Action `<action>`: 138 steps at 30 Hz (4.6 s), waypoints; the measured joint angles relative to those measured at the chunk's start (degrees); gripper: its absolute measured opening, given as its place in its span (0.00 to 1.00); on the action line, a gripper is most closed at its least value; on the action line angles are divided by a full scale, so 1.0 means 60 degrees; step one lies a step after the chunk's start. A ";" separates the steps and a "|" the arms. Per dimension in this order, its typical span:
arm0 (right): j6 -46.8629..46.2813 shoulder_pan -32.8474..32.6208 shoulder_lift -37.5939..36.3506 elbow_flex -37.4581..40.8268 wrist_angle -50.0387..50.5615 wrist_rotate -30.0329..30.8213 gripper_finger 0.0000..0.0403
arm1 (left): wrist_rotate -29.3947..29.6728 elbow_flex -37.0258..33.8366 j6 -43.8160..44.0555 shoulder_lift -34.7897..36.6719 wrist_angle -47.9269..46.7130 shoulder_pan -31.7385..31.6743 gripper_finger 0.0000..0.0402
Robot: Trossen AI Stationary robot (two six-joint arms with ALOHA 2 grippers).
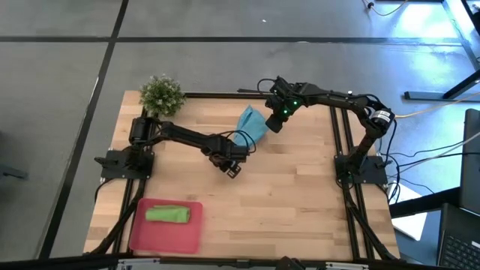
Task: Roll microfiber towels into tight, uniform cylinder then place into a basket
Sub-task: Roll the microfiber blue towel
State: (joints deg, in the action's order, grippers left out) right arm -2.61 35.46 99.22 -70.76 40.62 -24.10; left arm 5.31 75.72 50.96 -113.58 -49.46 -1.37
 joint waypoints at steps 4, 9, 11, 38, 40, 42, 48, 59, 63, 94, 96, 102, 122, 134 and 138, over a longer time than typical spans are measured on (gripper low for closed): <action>0.0003 0.0000 0.0000 0.0000 -0.0001 0.0000 0.00 | -0.0304 -0.0362 0.0023 0.0011 0.0381 -0.0007 0.24; -0.0004 0.0000 0.0000 0.0000 -0.0007 0.0000 0.00 | -0.0341 -0.0513 -0.0284 0.0006 0.0593 -0.0011 0.24; -0.0004 0.0000 0.0000 0.0000 -0.0004 0.0003 0.00 | -0.0352 -0.0521 -0.0308 0.0003 0.0607 -0.0017 0.22; 0.1741 0.0015 0.0000 -0.4312 0.2610 0.1457 0.00 | 0.2264 0.0169 -0.1041 0.3918 -0.2548 -0.0460 0.00; 0.1883 0.0017 0.0000 -0.4869 0.2898 0.1603 0.00 | 0.2787 0.0628 -0.1096 0.4232 -0.3111 -0.0545 0.00; 0.2029 0.0018 0.0000 -0.5352 0.3036 0.1610 0.00 | 0.3287 0.1161 -0.1414 0.4408 -0.3437 -0.0645 0.00; 0.2281 0.0011 0.0000 -0.7040 0.3661 0.2545 0.00 | 0.4319 0.3253 -0.2832 0.4499 -0.4337 -0.1125 0.00; 0.2477 0.0080 0.0000 -0.9420 0.4615 0.3857 0.00 | 0.5179 0.5754 -0.5706 0.4502 -0.4476 -0.2462 0.00; 0.2369 0.0117 0.0000 -0.9639 0.4765 0.3874 0.00 | 0.5396 0.6064 -0.6134 0.4502 -0.4429 -0.2727 0.00; 0.2500 0.0087 -0.0476 -0.9001 0.5156 0.4444 0.00 | 0.5525 0.6415 -0.8236 0.4160 -0.3323 -0.2553 0.00; 0.2357 -0.0072 -0.0529 -0.9001 0.5717 0.4437 0.00 | 0.5458 0.6414 -0.7711 0.4164 -0.3833 -0.2213 0.00; 0.1981 -0.0651 -0.0572 -0.8235 0.6240 0.4437 0.00 | 0.5049 0.6049 -0.6135 0.4160 -0.4924 -0.1164 0.00; -0.0197 -0.2830 -0.2766 -0.1019 0.3514 0.3809 0.00 | 0.2337 0.2662 -0.0837 0.4167 -0.3779 0.1795 0.00; -0.0510 -0.3448 -0.2794 0.1576 0.0863 0.2550 0.00 | 0.1445 0.0815 0.1467 0.4160 -0.1981 0.2670 0.00; -0.0180 -0.3300 -0.2794 0.1826 0.0150 0.2557 0.00 | 0.1448 0.0447 0.1741 0.4164 -0.1980 0.2634 0.00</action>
State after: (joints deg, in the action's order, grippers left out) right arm -3.69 15.66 82.46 -59.81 41.52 -8.75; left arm 14.00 78.40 61.41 -88.60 -61.33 14.44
